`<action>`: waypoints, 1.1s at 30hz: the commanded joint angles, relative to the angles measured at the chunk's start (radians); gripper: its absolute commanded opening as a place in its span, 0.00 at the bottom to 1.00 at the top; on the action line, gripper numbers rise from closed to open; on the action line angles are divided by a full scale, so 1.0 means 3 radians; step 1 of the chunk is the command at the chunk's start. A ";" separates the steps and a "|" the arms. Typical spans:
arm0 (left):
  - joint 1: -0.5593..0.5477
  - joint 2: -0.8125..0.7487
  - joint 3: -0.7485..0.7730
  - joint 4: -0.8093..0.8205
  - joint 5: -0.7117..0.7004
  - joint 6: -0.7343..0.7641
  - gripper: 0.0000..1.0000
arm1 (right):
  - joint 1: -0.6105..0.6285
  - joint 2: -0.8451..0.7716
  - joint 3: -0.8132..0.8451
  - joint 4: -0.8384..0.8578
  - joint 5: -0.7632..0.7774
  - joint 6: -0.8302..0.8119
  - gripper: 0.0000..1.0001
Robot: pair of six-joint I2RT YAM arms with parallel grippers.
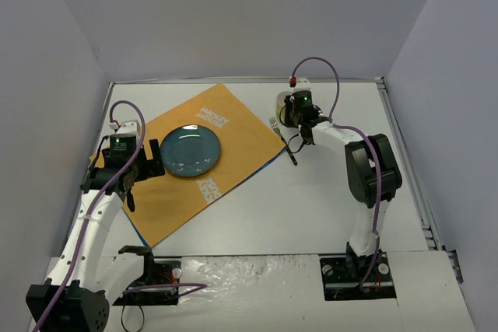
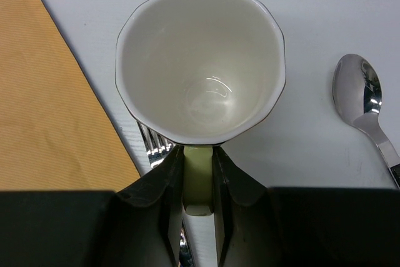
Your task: Set the dinner table for one person
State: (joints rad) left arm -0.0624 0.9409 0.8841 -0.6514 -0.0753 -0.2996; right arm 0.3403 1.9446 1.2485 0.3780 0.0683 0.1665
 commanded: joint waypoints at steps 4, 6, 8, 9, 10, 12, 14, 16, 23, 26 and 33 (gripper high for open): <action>0.0020 0.0004 0.0060 0.0172 -0.0005 0.0027 0.97 | -0.0005 -0.0286 -0.0090 0.0655 -0.0021 -0.0502 0.00; 0.0019 -0.0001 0.0060 0.0172 -0.0005 0.0023 0.97 | -0.0026 -0.0337 -0.0078 0.0768 -0.0137 -0.0683 0.00; 0.0023 -0.0010 0.0060 0.0172 -0.0005 0.0026 0.97 | -0.0042 -0.0362 -0.0027 0.0846 -0.0319 -0.0819 0.00; 0.0024 -0.0014 0.0060 0.0172 -0.0007 0.0027 0.97 | -0.0049 -0.0364 -0.0005 0.0868 -0.0383 -0.0868 0.00; 0.0024 -0.0018 0.0060 0.0172 -0.0010 0.0027 0.97 | -0.0055 -0.0361 0.0014 0.0879 -0.0428 -0.0903 0.00; 0.0024 -0.0026 0.0060 0.0167 -0.0024 0.0022 0.97 | -0.0055 -0.0352 0.0092 0.0922 -0.0563 -0.0928 0.00; 0.0024 -0.0035 0.0060 0.0167 -0.0030 0.0022 0.97 | -0.0055 -0.0327 0.0186 0.0935 -0.0673 -0.0949 0.00; 0.0024 -0.0039 0.0060 0.0169 -0.0035 0.0022 0.97 | -0.0055 -0.0303 0.0311 0.0925 -0.0775 -0.0950 0.00; 0.0024 -0.0058 0.0060 0.0172 -0.0069 0.0027 0.97 | -0.0007 -0.0156 0.0708 0.0913 -0.0976 -0.0895 0.00; 0.0024 -0.0063 0.0060 0.0172 -0.0080 0.0027 0.97 | 0.0022 -0.0022 0.0976 0.0882 -0.1155 -0.0893 0.00; 0.0024 -0.0068 0.0064 0.0173 -0.0098 0.0032 0.97 | 0.0142 0.0360 0.1605 0.0622 -0.1592 -0.0975 0.00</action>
State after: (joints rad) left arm -0.0624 0.9365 0.8841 -0.6506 -0.0839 -0.2989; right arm 0.3521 2.0362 1.5847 0.4578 -0.2853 -0.0944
